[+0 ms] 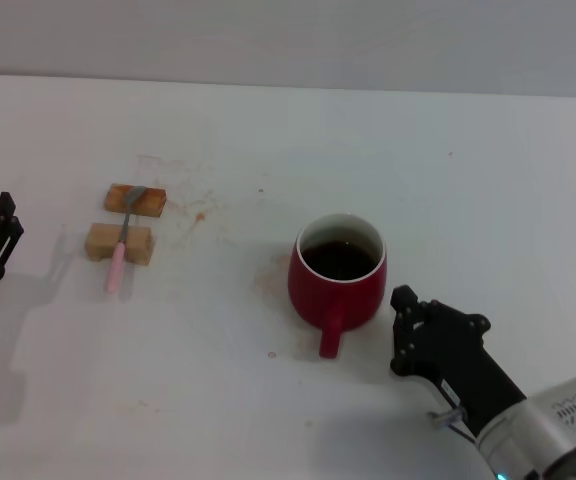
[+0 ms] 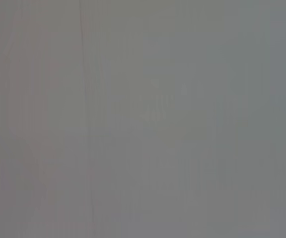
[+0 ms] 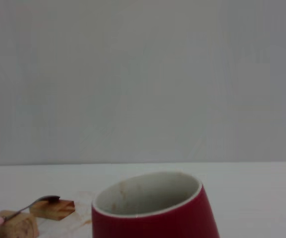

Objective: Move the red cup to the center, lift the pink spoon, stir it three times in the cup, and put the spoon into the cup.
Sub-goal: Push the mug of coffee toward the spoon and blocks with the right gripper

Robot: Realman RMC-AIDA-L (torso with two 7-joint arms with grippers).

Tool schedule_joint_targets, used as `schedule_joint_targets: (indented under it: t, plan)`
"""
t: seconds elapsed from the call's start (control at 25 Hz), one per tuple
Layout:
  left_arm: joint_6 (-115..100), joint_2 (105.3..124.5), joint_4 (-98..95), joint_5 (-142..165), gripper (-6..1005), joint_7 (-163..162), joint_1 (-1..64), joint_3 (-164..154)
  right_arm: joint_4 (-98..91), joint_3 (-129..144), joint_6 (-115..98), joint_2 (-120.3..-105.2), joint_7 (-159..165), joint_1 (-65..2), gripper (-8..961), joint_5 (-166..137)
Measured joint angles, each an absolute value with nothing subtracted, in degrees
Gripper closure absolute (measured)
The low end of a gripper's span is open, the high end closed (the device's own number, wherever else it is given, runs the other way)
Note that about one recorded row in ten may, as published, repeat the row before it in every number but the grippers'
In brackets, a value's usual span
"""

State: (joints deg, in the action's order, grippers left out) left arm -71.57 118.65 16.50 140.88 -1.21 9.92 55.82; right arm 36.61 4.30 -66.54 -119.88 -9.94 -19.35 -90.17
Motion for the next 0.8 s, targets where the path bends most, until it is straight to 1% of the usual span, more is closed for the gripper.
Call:
schedule_joint_targets:
  t: [0.8]
  plan:
    - [-71.6,118.56,16.7,140.8,153,-1.2,10.7,56.1,36.5,0.7,-59.2,-119.88,-9.8,-26.4,952,-90.3]
